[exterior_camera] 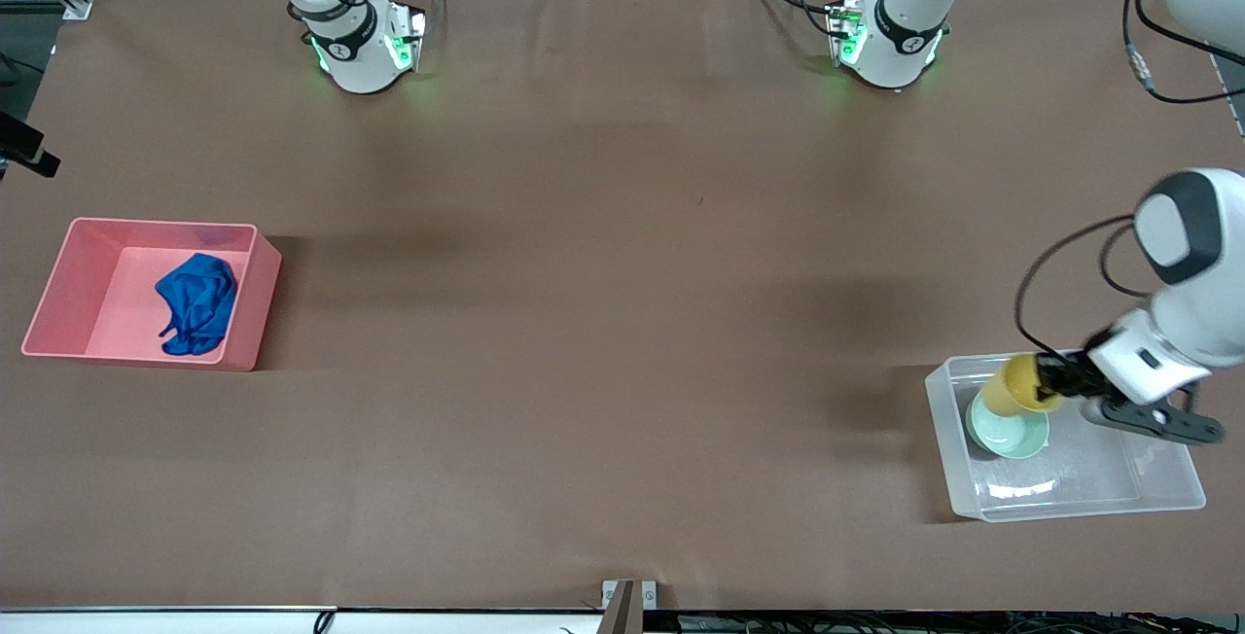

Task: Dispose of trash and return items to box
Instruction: 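Carry the yellow cup with the left gripper into the green bowl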

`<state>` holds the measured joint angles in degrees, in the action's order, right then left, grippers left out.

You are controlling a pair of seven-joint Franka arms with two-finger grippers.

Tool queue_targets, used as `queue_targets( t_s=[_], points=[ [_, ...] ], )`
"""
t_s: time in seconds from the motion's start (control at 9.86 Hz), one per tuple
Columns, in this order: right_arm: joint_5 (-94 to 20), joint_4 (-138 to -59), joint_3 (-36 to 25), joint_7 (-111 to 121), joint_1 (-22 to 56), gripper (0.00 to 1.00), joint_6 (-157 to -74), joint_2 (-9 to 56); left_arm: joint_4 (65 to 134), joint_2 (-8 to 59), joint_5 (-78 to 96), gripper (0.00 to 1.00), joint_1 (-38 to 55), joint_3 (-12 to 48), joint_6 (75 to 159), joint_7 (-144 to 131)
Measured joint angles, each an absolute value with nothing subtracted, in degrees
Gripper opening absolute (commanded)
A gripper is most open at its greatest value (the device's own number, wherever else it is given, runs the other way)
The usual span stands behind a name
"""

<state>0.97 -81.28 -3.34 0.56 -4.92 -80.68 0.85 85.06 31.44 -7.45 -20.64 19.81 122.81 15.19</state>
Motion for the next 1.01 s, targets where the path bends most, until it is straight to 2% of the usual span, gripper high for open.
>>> queue_targets(
  t_s=[0.2, 0.61, 0.81, 0.91, 1.01],
  points=[
    [1.0, -81.3, -3.4, 0.6, -4.9, 1.00, -80.7, 0.9, 80.7, 37.1, -8.1, 0.00, -23.1, 19.7, 122.8, 19.0],
    [1.0, -81.3, -3.3, 0.6, -4.9, 1.00, -80.7, 0.9, 80.0, 42.0, -8.2, 0.00, -25.3, 19.8, 123.6, 20.2],
    [1.0, -81.3, -3.3, 0.6, -4.9, 1.00, -80.6, 0.9, 80.0, 44.1, -8.2, 0.04, -25.2, 19.9, 125.3, 20.2],
    [1.0, -81.3, -3.3, 0.6, -4.9, 1.00, -80.6, 0.9, 80.0, 44.9, -8.2, 0.15, -25.2, 19.9, 125.6, 20.2],
    [1.0, -81.3, -3.4, 0.6, -4.9, 1.00, -80.6, 0.9, 80.0, 45.7, -8.2, 0.33, -25.2, 19.9, 126.0, 20.2]
  ],
)
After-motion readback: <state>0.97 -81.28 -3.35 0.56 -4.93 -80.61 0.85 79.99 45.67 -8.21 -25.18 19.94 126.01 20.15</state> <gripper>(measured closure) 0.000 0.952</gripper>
